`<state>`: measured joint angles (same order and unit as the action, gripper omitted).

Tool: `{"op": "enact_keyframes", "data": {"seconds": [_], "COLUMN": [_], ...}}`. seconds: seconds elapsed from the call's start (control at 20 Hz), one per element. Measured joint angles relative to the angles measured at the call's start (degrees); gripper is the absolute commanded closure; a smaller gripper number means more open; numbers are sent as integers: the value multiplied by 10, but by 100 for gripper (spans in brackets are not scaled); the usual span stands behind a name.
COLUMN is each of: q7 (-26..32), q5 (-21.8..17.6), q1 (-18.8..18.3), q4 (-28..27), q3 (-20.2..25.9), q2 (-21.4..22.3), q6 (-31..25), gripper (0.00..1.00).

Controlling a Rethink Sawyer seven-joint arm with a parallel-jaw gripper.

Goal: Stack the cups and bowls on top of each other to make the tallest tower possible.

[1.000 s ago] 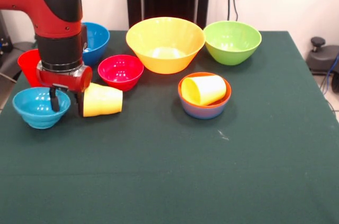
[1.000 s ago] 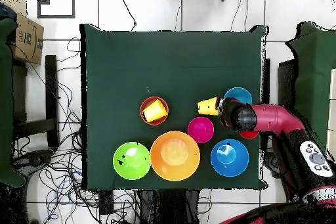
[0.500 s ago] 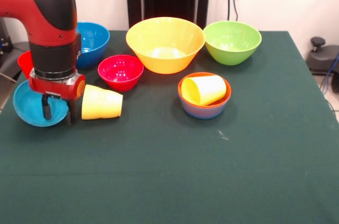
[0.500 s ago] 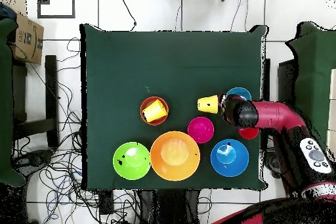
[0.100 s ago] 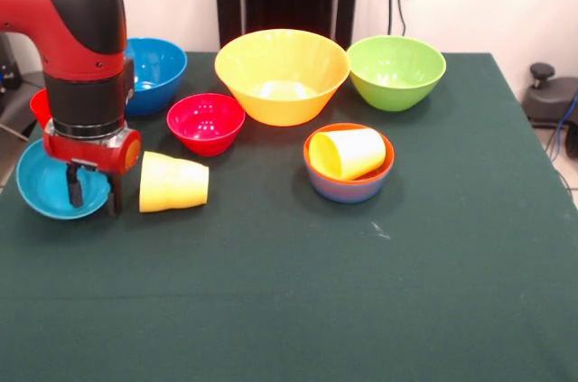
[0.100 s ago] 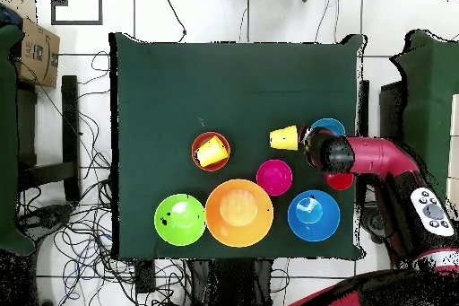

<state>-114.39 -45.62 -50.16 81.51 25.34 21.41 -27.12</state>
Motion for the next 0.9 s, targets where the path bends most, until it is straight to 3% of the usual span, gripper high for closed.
{"op": "enact_keyframes", "data": {"seconds": [0.9], "q7": [0], "q5": [0], "q1": [1], "q4": [-8], "q3": [0], "q2": [10], "q6": [0], "gripper": [100]}}
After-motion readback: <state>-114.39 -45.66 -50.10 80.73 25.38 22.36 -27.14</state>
